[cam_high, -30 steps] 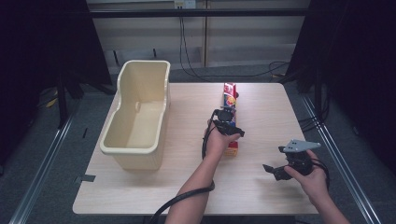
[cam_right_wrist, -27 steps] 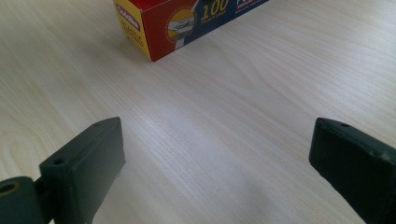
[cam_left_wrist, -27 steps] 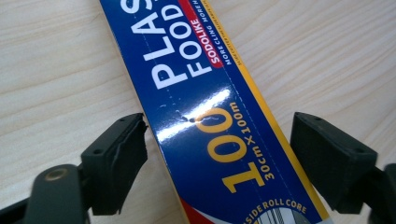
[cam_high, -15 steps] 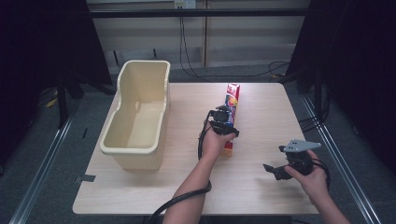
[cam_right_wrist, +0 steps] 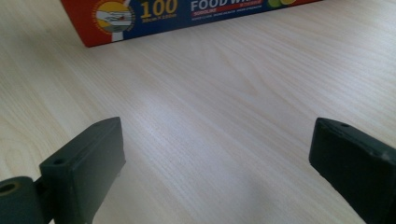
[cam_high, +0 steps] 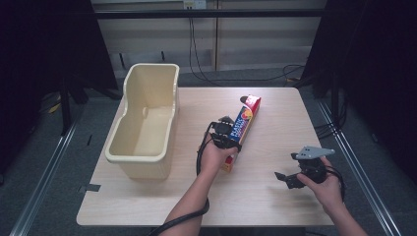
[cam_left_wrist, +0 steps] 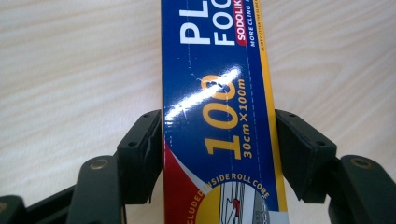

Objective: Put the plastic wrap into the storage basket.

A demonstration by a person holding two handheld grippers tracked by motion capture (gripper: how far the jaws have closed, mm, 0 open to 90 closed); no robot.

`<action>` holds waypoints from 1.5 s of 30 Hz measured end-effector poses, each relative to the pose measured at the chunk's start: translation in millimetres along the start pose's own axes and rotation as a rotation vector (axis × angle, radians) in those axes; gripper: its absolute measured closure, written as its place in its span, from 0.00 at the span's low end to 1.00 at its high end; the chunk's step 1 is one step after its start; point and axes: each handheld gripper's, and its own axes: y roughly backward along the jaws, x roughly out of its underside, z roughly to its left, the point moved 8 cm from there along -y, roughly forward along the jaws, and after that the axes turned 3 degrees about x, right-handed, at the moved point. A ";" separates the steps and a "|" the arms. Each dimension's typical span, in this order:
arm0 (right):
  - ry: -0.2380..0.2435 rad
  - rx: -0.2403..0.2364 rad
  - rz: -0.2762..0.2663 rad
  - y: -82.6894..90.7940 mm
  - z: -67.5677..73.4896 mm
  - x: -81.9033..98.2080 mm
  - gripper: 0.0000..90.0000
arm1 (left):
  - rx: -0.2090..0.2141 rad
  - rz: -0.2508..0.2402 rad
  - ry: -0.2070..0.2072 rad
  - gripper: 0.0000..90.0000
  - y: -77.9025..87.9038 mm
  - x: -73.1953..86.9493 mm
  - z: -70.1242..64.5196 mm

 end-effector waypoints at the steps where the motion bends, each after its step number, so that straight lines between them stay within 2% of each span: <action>1: 0.002 0.000 0.000 -0.6 0.3 -0.5 0.04 | 0.012 0.011 0.004 0.41 3.6 4.8 0.1; 2: 0.008 0.005 -0.001 -0.9 0.4 -1.1 0.04 | 0.011 0.016 -0.008 0.41 6.3 8.3 1.8; 3: 0.008 0.005 -0.001 -0.9 0.4 -1.1 0.04 | 0.011 0.016 -0.008 0.41 6.3 8.3 1.8; 5: 0.010 -0.002 0.002 -1.3 3.0 -1.5 0.04 | 0.016 0.021 -0.013 0.41 13.7 19.0 4.9; 7: 0.011 0.003 0.007 -1.4 3.7 -1.1 0.04 | 0.021 0.023 -0.010 0.41 15.5 21.5 5.2; 9: 0.017 -0.001 0.006 -2.4 5.0 -1.4 0.04 | 0.021 0.032 -0.018 0.41 21.6 30.8 6.6; 14: 0.015 0.003 0.008 -2.9 3.8 -2.7 0.04 | 0.017 0.064 -0.030 0.41 25.2 35.3 6.6; 16: 0.012 0.007 0.006 -2.0 3.0 -2.9 0.04 | 0.024 0.065 -0.018 0.40 24.5 34.4 6.0; 21: 0.010 0.011 0.001 -0.2 0.1 -1.5 0.04 | 0.043 0.028 -0.012 0.37 26.3 18.8 4.5; 23: -0.001 0.012 0.005 0.3 0.0 -0.5 0.04 | 0.017 0.006 -0.043 0.33 26.6 3.9 2.7; 24: 0.000 0.014 0.007 0.8 -0.3 0.0 0.04 | 0.017 0.006 -0.043 0.32 26.6 3.9 2.7; 27: 0.000 0.007 0.003 1.6 -0.2 0.1 0.04 | 0.009 -0.020 -0.057 0.31 25.9 -12.0 -0.6; 31: -0.008 0.007 -0.005 2.2 -1.7 -0.5 0.04 | -0.009 -0.018 -0.060 0.29 20.5 -25.6 -1.6; 35: -0.009 0.010 -0.005 1.6 -2.3 -2.1 0.04 | -0.012 -0.004 -0.047 0.27 11.8 -31.7 -0.8; 37: 0.002 0.007 -0.007 0.3 -2.0 -2.2 0.04 | -0.034 0.000 -0.060 0.27 6.7 -33.7 2.2; 43: -0.004 0.008 -0.004 1.2 -1.9 -2.2 0.04 | -0.024 -0.006 -0.035 0.25 -7.1 -37.8 8.0; 45: -0.009 0.001 -0.006 0.8 -1.5 -2.6 0.04 | -0.033 -0.008 -0.036 0.26 -9.8 -39.5 9.2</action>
